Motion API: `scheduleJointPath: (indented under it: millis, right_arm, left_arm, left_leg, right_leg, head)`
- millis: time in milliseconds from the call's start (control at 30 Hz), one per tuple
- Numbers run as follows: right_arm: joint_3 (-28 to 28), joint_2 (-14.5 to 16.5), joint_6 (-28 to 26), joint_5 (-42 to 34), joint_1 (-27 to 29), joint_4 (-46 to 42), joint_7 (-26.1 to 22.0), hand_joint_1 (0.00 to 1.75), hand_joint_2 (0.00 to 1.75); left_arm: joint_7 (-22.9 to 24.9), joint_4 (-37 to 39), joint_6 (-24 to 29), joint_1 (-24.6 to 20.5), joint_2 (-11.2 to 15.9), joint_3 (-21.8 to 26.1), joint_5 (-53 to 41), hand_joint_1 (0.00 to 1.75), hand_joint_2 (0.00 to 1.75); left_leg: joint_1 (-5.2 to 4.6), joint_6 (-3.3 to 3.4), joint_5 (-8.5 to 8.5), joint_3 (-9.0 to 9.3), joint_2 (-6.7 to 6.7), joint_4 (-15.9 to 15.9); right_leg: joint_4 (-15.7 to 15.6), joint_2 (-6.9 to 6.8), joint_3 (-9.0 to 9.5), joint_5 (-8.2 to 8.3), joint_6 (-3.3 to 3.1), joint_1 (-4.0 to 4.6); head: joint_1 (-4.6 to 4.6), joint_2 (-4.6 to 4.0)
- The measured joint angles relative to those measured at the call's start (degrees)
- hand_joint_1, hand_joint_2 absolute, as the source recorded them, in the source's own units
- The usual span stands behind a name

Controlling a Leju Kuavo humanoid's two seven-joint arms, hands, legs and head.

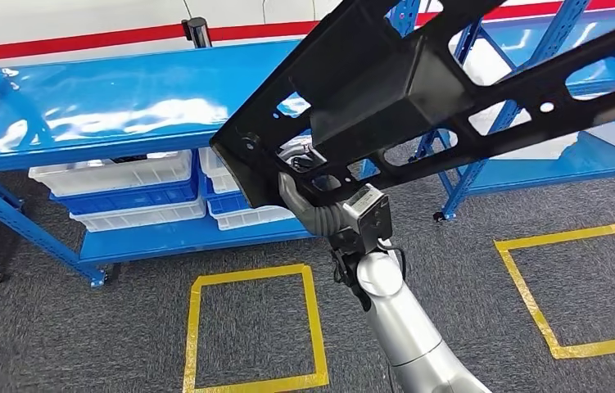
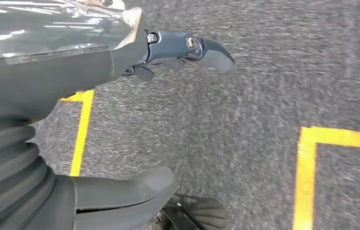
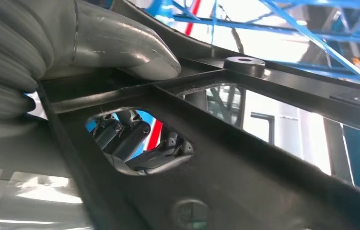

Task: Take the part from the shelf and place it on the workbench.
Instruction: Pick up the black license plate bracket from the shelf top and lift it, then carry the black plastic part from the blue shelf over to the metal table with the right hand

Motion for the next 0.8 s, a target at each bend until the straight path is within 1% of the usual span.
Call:
scheduleJointPath:
  millis: [33, 67, 100, 133, 167, 200, 233, 267, 300, 333, 367, 400, 433, 467, 500, 533, 567, 600, 633, 667, 733, 767, 800]
  right_arm:
    - [0.0, 0.0, 0.0, 0.5, 0.0, 0.0, 0.0, 1.75, 1.75]
    - [0.0, 0.0, 0.0, 0.8, 0.1, -0.1, 0.0, 1.75, 1.75]
    - [0.0, 0.0, 0.0, 1.0, 0.1, -0.3, 0.0, 1.75, 1.75]
    - [0.0, 0.0, 0.0, 1.1, 0.0, -0.4, 0.0, 1.75, 1.75]
    - [0.0, 0.0, 0.0, 1.2, 0.0, -0.6, 0.0, 1.75, 1.75]
    - [0.0, 0.0, 0.0, 1.2, 0.0, -0.6, 0.0, 1.75, 1.75]
    - [0.0, 0.0, 0.0, 1.2, 0.0, -0.6, 0.0, 1.75, 1.75]
    - [0.0, 0.0, 0.0, 1.3, 0.0, -0.7, 0.0, 1.75, 1.75]
    - [0.1, 0.0, 0.0, 1.3, 0.1, -0.7, 0.0, 1.75, 1.75]
    - [0.1, 0.0, 0.0, 1.3, 0.1, -0.8, 0.0, 1.75, 1.75]
    - [0.1, -0.1, 0.0, 1.4, 0.2, -0.8, 0.0, 1.75, 1.75]
    - [0.1, -0.1, 0.0, 1.4, 0.3, -0.8, 0.0, 1.75, 1.75]
    - [0.1, -0.2, 0.0, 1.5, 0.4, -0.8, 0.0, 1.75, 1.75]
    - [0.1, -0.2, 0.0, 1.6, 0.6, -0.8, 0.0, 1.75, 1.75]
    - [0.1, -0.3, 0.0, 1.8, 0.7, -0.8, 0.0, 1.75, 1.75]
    - [0.1, -0.3, 0.0, 2.0, 0.7, -0.8, 0.0, 1.75, 1.75]
    - [0.1, -0.3, 0.0, 2.2, 0.7, -0.8, 0.0, 1.75, 1.75]
    - [0.1, -0.3, 0.1, 2.4, 0.8, -0.8, 0.0, 1.75, 1.75]
    - [0.1, -0.3, 0.1, 2.6, 0.9, -0.9, 0.0, 1.75, 1.75]
    - [0.1, -0.3, 0.2, 2.8, 1.1, -1.0, 0.0, 1.75, 1.75]
    - [0.1, -0.2, 0.4, 3.1, 1.6, -1.2, -0.1, 1.75, 1.75]
    - [0.1, -0.2, 0.5, 3.3, 1.8, -1.4, -0.2, 1.75, 1.75]
    - [0.1, -0.2, 0.6, 3.4, 2.0, -1.5, -0.3, 1.75, 1.75]
  left_arm:
    - [0.0, 0.0, 0.0, 0.0, 0.0, 0.0, 0.0, 0.00, 1.75]
    - [0.0, 0.0, 0.0, -0.1, 0.0, 0.0, 0.0, 0.00, 1.75]
    - [0.0, 0.0, 0.0, -0.2, 0.0, 0.0, -0.1, 0.00, 1.75]
    - [0.0, 0.0, -0.1, -0.3, 0.0, 0.0, -0.1, 0.00, 1.75]
    - [0.0, 0.0, -0.1, -0.4, 0.0, 0.0, -0.1, 0.00, 1.75]
    - [-0.1, 0.0, -0.1, -0.4, 0.0, 0.0, -0.1, 0.00, 1.75]
    - [-0.1, 0.0, -0.1, -0.3, 0.0, 0.0, -0.1, 0.00, 1.75]
    - [-0.1, 0.0, -0.1, -0.3, 0.0, 0.0, -0.1, 0.00, 1.75]
    - [-0.1, 0.0, -0.1, -0.2, 0.0, 0.0, -0.1, 0.00, 1.75]
    - [-0.1, 0.0, -0.1, -0.2, 0.0, 0.0, -0.1, 0.00, 1.75]
    - [-0.1, 0.0, -0.1, -0.2, 0.0, 0.0, -0.1, 0.00, 1.75]
    - [-0.1, 0.0, -0.1, -0.2, 0.0, 0.0, -0.1, 0.00, 1.75]
    - [-0.1, 0.0, -0.1, -0.2, 0.0, 0.0, -0.1, 0.00, 1.75]
    - [-0.1, 0.0, -0.1, -0.1, 0.0, 0.0, -0.1, 0.00, 1.75]
    - [-0.1, 0.0, -0.1, -0.1, 0.0, 0.0, -0.1, 0.00, 1.75]
    - [-0.1, 0.0, -0.1, -0.1, 0.0, 0.0, -0.2, 0.00, 1.75]
    - [-0.1, 0.0, -0.2, -0.1, 0.0, 0.0, -0.2, 0.00, 1.75]
    - [-0.1, 0.0, -0.2, -0.1, 0.0, 0.0, -0.3, 0.00, 1.75]
    - [-0.1, 0.0, -0.3, -0.1, 0.0, 0.0, -0.4, 0.00, 1.75]
    - [-0.3, 0.0, -0.3, -0.1, 0.0, 0.0, -0.6, 0.00, 1.75]
    - [-0.8, 0.0, -0.6, 0.1, 0.2, 0.0, -0.9, 0.00, 1.75]
    - [-1.1, 0.0, -0.8, 0.1, 0.3, 0.0, -1.1, 0.00, 1.75]
    - [-1.3, 0.0, -0.9, 0.2, 0.3, 0.0, -1.2, 0.00, 1.75]
  left_leg:
    - [0.11, 0.03, 1.14, 2.81, 0.46, -3.5]
    - [0.05, 0.11, 1.24, 5.92, 1.12, -7.8]
    - [-0.08, 0.36, 0.72, 8.41, 1.69, -11.5]
    - [-0.28, 0.68, -0.06, 9.94, 2.05, -14.1]
    - [-0.52, 1.13, -0.62, 10.39, 1.98, -15.4]
    - [-0.59, 1.74, -0.56, 10.21, 1.63, -15.8]
    - [-0.57, 2.33, -0.25, 9.97, 1.35, -16.1]
    - [-0.52, 2.99, 0.24, 9.66, 1.07, -16.3]
    - [-0.46, 3.55, 0.78, 9.29, 0.83, -16.5]
    - [-0.45, 3.93, 1.25, 8.82, 0.56, -16.5]
    - [-0.52, 4.16, 1.67, 8.26, 0.19, -16.5]
    - [-0.60, 4.22, 2.05, 7.73, -0.19, -16.5]
    - [-0.66, 4.21, 2.40, 7.28, -0.60, -16.4]
    - [-0.70, 4.15, 2.71, 6.92, -1.05, -16.4]
    - [-0.73, 4.03, 2.96, 6.68, -1.52, -16.4]
    - [-0.75, 3.88, 3.17, 6.54, -1.99, -16.3]
    - [-0.86, 3.68, 3.34, 6.39, -2.44, -16.2]
    - [-0.97, 3.44, 3.50, 6.22, -2.87, -16.1]
    - [-1.05, 3.16, 3.67, 6.03, -3.20, -16.0]
    - [-1.07, 2.83, 3.86, 5.81, -3.50, -15.9]
    - [-0.86, 2.20, 4.08, 5.45, -3.89, -15.8]
    - [-0.79, 1.89, 3.51, 5.06, -3.52, -15.1]
    - [-0.73, 1.60, 2.29, 4.26, -2.88, -13.4]
  right_leg:
    - [0.2, -0.21, -0.45, 0.31, 0.20, 0.02]
    - [0.3, -0.43, -0.78, 0.54, 0.41, 0.12]
    - [0.5, -0.72, -0.98, 0.77, 0.68, 0.28]
    - [0.6, -1.07, -1.13, 0.97, 0.99, 0.43]
    - [0.6, -1.48, -1.26, 1.21, 1.37, 0.55]
    - [0.5, -1.88, -1.34, 1.45, 1.77, 0.64]
    - [0.8, -1.95, -1.66, 1.41, 2.08, 0.63]
    - [1.7, -1.63, -2.24, 0.76, 2.18, 0.63]
    - [3.9, -1.04, -3.30, -0.59, 2.05, 0.63]
    - [7.2, -0.32, -4.84, -2.52, 1.75, 0.57]
    - [11.4, 0.22, -6.52, -4.62, 1.43, 0.57]
    - [15.2, 0.49, -7.93, -6.25, 1.33, 0.57]
    - [17.5, 0.62, -8.55, -7.10, 1.44, 0.57]
    - [17.4, 0.71, -7.97, -7.05, 1.74, 0.58]
    - [14.8, 0.87, -6.11, -6.13, 2.14, 0.59]
    - [10.4, 1.34, -3.39, -4.78, 2.47, 0.58]
    - [5.9, 2.12, -0.76, -3.61, 2.61, 0.59]
    - [2.4, 2.72, 1.23, -2.72, 2.53, 0.60]
    - [0.4, 3.17, 2.29, -2.27, 2.32, 0.62]
    - [-0.1, 3.22, 2.51, -2.15, 2.02, 0.72]
    - [-0.1, 2.44, 2.47, -1.69, 1.38, 0.46]
    - [-0.2, 2.04, 2.44, -1.43, 0.96, 0.26]
    - [-0.3, 1.59, 2.41, -1.21, 0.60, 0.01]
  head:
    - [0.00, 0.00]
    - [-0.01, 0.00]
    - [0.02, 0.00]
    - [0.04, 0.00]
    - [0.08, 0.00]
    - [0.13, 0.00]
    - [0.14, 0.00]
    - [0.18, 0.00]
    - [0.21, 0.00]
    - [0.25, 0.00]
    - [0.30, 0.00]
    - [0.32, 0.00]
    - [0.32, 0.00]
    - [0.32, 0.00]
    - [0.31, 0.00]
    - [0.32, 0.00]
    - [0.32, 0.00]
    - [0.31, 0.00]
    - [0.30, 0.00]
    - [0.29, 0.00]
    - [0.29, 0.00]
    - [0.21, 0.00]
    - [0.08, 0.00]
